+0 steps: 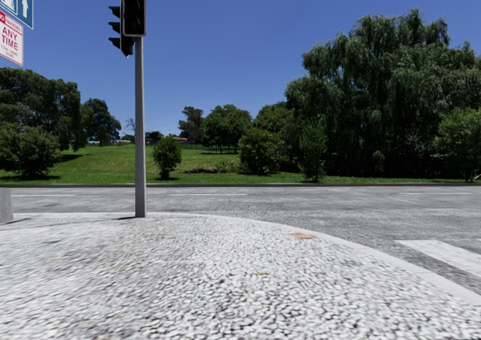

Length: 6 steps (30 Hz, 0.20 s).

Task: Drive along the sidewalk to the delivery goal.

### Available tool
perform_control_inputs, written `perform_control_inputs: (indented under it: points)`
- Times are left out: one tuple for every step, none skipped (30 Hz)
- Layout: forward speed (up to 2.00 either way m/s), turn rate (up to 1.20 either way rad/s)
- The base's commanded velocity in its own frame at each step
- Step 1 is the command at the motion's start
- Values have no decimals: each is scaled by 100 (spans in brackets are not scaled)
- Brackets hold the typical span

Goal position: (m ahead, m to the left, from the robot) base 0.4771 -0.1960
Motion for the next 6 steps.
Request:
perform_control_inputs:
  points:
    - [0, 0]
    - [0, 0]
    - [0, 0]
    - [0, 0]
    - [0, 0]
    - [0, 0]
